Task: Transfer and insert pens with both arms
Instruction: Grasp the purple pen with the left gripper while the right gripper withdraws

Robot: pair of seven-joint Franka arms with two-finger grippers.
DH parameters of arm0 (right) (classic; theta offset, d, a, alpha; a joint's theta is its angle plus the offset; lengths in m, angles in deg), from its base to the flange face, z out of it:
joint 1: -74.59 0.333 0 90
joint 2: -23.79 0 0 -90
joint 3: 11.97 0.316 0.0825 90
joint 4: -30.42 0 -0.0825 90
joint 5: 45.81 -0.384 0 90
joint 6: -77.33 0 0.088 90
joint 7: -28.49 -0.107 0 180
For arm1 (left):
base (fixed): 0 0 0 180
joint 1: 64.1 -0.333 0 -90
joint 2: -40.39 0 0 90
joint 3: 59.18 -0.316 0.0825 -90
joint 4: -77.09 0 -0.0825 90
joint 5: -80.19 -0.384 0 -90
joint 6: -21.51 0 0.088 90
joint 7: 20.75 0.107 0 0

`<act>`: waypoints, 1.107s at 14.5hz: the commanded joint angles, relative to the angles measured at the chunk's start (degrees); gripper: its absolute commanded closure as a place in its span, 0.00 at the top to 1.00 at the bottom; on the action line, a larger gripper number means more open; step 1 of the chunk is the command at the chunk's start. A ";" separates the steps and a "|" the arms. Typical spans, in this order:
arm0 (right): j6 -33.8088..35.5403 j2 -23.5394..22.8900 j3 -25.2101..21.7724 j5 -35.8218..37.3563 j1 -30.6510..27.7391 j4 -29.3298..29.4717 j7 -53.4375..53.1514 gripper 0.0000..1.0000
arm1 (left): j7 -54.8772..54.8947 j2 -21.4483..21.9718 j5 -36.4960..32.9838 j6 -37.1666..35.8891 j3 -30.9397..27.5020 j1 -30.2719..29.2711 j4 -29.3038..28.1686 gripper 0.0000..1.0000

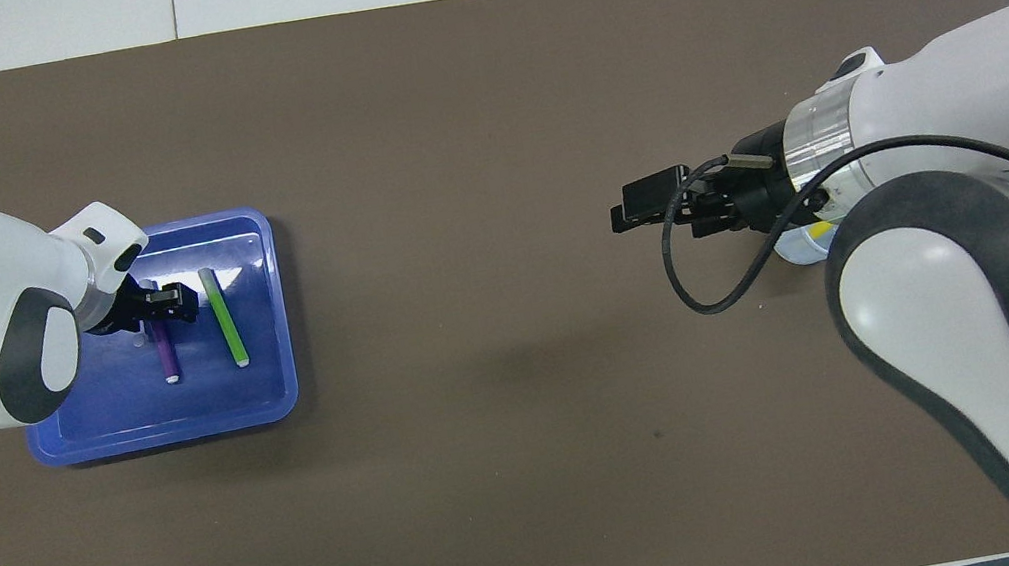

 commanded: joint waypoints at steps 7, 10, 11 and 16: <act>-4.20 0.66 -0.12 -1.77 5.78 -0.23 -11.43 1.00 | 0.35 -0.02 -1.27 1.20 -0.27 -0.30 -0.82 0.00; -4.90 0.75 -0.04 -1.77 5.87 -0.67 -11.43 1.00 | 0.43 -0.02 -1.27 1.03 -0.27 -0.57 -0.38 0.00; -4.82 0.84 -0.04 -1.77 5.87 -0.59 -11.43 1.00 | 0.43 -0.02 -1.27 0.68 -0.27 -0.57 -0.21 0.00; -5.52 0.75 0.40 -2.38 5.87 -0.67 -11.43 1.00 | -0.35 -0.02 -0.39 -8.17 0.08 -0.39 5.93 0.00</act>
